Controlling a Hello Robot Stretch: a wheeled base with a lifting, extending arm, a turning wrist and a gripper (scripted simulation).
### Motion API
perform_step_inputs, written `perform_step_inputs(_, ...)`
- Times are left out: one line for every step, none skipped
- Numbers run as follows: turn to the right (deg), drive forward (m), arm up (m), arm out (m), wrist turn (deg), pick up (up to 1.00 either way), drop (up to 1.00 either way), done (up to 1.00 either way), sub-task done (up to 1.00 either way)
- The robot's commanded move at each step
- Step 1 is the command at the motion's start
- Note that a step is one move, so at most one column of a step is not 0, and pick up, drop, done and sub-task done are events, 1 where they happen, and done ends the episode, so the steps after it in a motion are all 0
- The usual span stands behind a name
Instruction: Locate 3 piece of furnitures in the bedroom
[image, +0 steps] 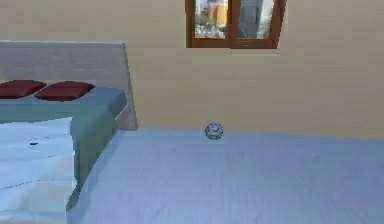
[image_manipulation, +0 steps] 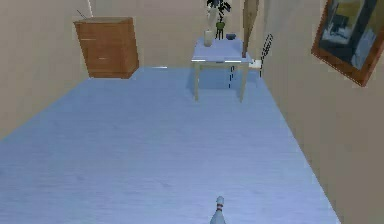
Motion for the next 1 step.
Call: perform_step_inputs(-3.0, 0.0, 0.0, 0.0, 0.0, 0.0, 0.0, 0.0, 0.0)
